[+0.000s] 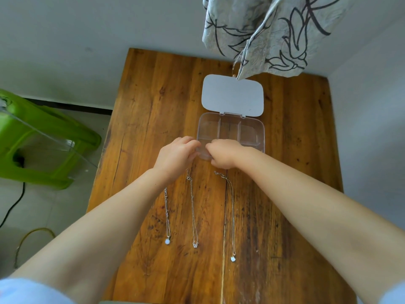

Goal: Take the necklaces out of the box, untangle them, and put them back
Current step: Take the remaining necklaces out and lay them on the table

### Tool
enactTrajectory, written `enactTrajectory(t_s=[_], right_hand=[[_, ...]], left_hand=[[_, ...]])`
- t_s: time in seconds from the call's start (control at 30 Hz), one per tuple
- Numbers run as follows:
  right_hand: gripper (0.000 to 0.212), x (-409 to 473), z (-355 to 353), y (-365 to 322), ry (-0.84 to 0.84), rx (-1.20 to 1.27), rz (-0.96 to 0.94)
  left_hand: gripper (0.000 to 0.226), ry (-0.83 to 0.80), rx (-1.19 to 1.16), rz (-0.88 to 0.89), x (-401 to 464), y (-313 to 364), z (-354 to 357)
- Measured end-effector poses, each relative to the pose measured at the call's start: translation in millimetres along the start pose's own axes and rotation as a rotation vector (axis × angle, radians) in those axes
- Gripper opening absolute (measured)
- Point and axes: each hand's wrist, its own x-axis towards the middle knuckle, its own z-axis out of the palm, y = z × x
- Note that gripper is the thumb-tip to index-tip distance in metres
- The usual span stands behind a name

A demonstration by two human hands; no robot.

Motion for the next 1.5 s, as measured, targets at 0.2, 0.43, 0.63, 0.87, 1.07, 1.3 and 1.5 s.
enactTrajectory(t_s=[0.2, 0.43, 0.63, 0.87, 1.07, 1.3, 1.5], right_hand=[[0.021, -10, -1, 8, 0.104, 0.138, -0.044], [0.016, -57, -17, 15, 0.385, 0.703, 0.034], [0.01, -120, -39, 19, 0.506, 1.056, -0.031], [0.011, -190, 23, 46, 0.699, 1.248, 0.343], [0.016, -229, 120, 28, 0.584, 1.8, 0.623], [0.011, -226, 190, -27, 0.319, 2.083, 0.833], [0.005, -207, 209, -49, 0.278, 1.974, 0.963]], left_hand=[[0.018, 0.014, 0.007, 0.01, 0, 1, -1], [0.024, -0.052, -0.013, -0.055, 2, 9, -9], [0.042, -0.293, -0.708, -0.128, 6, 74, -51], [0.038, -0.52, -0.804, -0.174, 14, 102, -63], [0.039, -0.83, -0.666, -0.146, 38, 115, -51], [0.035, -0.897, -0.179, 0.085, 51, 156, 11], [0.026, -0.823, 0.296, 0.419, 42, 169, 59]])
